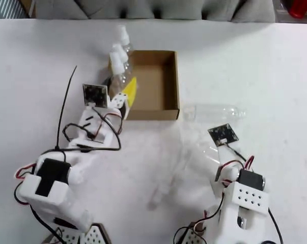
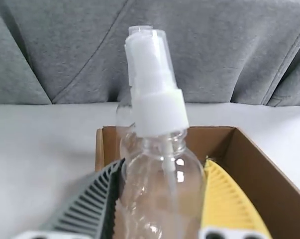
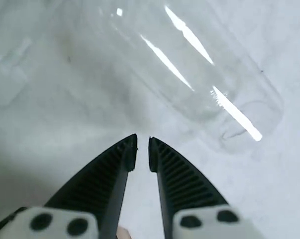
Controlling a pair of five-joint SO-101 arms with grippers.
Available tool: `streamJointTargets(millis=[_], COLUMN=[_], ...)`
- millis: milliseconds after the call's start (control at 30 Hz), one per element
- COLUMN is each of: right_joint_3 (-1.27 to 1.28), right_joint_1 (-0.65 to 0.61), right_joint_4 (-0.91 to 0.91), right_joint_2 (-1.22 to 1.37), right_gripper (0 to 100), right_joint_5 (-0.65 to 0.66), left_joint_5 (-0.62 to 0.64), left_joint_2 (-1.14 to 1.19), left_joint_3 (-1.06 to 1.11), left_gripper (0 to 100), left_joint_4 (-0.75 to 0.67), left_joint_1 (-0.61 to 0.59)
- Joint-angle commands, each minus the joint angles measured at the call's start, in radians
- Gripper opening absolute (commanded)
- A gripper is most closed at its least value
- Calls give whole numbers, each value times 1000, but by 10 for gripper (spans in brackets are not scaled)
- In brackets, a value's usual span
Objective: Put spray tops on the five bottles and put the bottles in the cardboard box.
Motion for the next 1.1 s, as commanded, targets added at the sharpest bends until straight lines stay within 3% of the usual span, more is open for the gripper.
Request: streamJointTargets(millis=[0,267,433,600,800,1067], right_joint_3=[-8,-8,-8,-8,-6,-6], right_joint_1=[7,7,7,8,8,8], right_joint_4=[-15,-15,-15,-15,-15,-15], right_joint_2=[-12,-12,-12,-12,-12,-12], right_gripper=[17,17,17,17,17,17], right_joint_5=[11,11,11,11,11,11], left_joint_5=[2,2,-86,-97,-89,-95], left_joint_2=[-1,-1,-1,-4,-4,-4], left_joint_3=[-29,-5,-2,12,32,55], left_gripper=[23,28,28,29,140,150], left_joint_4=[-40,-38,-32,-6,-5,-5], left_joint_1=[-2,-1,-1,7,13,16])
